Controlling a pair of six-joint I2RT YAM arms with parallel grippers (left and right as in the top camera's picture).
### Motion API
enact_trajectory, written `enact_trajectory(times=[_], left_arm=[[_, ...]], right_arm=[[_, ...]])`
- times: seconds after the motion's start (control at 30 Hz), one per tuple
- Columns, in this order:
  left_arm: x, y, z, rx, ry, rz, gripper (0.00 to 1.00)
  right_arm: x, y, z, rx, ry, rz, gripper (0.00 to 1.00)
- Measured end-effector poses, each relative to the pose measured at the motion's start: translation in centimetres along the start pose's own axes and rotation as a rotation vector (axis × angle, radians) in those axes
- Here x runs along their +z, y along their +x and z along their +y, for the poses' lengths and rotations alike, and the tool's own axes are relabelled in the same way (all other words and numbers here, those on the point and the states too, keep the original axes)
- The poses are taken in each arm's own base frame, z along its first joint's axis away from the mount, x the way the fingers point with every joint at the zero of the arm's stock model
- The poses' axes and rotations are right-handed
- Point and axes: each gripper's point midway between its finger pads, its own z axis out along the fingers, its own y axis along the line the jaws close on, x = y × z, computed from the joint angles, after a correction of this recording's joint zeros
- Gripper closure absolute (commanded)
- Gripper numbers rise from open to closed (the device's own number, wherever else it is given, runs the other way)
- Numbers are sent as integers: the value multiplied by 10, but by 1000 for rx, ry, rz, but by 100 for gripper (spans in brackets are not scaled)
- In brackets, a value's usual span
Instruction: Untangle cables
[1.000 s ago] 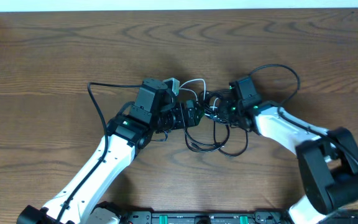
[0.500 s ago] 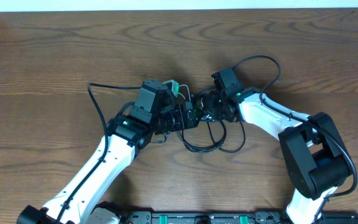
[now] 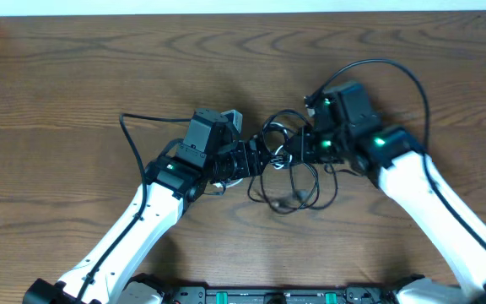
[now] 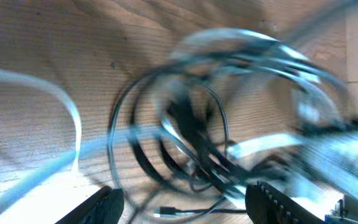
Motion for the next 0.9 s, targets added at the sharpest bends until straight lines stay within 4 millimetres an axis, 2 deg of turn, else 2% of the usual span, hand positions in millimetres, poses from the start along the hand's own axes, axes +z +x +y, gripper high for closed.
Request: enact_trajectory(times=[0.17,0.23,0.33,0.4,0.5,0.53,0.6,0.7,0.8,0.87,0.9], left_arm=[[1,-2,-2,-58,9,-5,32],[4,-2,-3,-66,13,-5,35],[13,-2,-7,-74,24,2,61],[21,-1,-3,-86,6,7,70],[33,-2,14,-152,-64,2,81],[37,-3,21,-183,-91,-5,89],[46,-5,32,-232,-131,-15,92],[56,-5,43,-269,-166,-17,92],[60,-2,50,-298,-192,-11,92],[60,-2,52,-304,-198,-9,91],[60,-1,52,-306,-198,-8,85]], right_arm=[[-23,7,27,-96,-111,-6,99],[-27,11,37,-128,-161,9,99],[-34,20,53,-188,-257,41,99],[-44,29,70,-250,-353,62,99],[-62,39,91,-342,-473,68,99],[-67,41,95,-365,-499,65,99],[-74,44,101,-405,-526,55,99],[-70,45,89,-389,-456,56,95],[-57,46,59,-302,-284,74,79],[-50,46,41,-248,-176,84,79],[-46,47,31,-218,-121,90,79]])
